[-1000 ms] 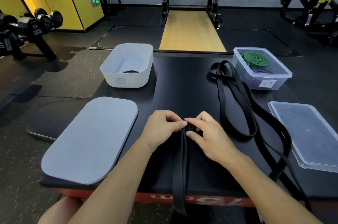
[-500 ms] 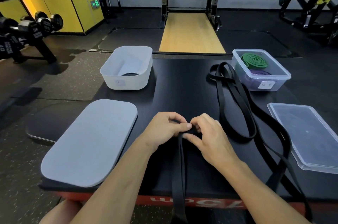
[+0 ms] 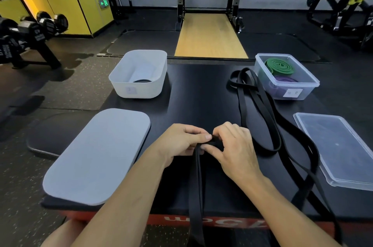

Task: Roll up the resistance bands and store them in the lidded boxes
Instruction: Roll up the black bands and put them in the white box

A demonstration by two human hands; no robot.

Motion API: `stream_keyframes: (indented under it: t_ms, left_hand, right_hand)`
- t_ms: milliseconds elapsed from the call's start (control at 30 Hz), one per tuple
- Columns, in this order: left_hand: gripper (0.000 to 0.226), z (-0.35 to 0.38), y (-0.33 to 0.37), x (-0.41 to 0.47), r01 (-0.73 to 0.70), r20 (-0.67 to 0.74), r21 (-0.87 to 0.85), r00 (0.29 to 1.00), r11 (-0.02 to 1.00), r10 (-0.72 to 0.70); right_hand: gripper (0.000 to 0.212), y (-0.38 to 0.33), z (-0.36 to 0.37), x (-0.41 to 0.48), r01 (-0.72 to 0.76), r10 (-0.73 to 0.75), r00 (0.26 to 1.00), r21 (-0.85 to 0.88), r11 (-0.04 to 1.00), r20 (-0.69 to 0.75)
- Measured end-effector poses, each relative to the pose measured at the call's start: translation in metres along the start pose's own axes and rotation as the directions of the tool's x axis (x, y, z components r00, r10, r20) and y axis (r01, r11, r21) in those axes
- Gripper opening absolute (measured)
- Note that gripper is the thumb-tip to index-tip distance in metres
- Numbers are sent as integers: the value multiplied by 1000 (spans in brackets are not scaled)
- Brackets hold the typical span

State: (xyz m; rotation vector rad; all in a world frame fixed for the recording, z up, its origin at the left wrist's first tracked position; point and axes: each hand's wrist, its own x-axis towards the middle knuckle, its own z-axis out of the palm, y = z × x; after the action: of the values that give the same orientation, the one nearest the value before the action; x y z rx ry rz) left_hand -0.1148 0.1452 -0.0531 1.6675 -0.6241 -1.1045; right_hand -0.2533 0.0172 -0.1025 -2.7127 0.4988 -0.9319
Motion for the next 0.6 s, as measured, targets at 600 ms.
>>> stream_keyframes:
  t_ms: [600]
  left_hand:
    - [11,13,-12,-3,-120,-221,-107,971,987,94]
  right_hand:
    - [44,1,-5,-1,-127,65,984,404,906,165]
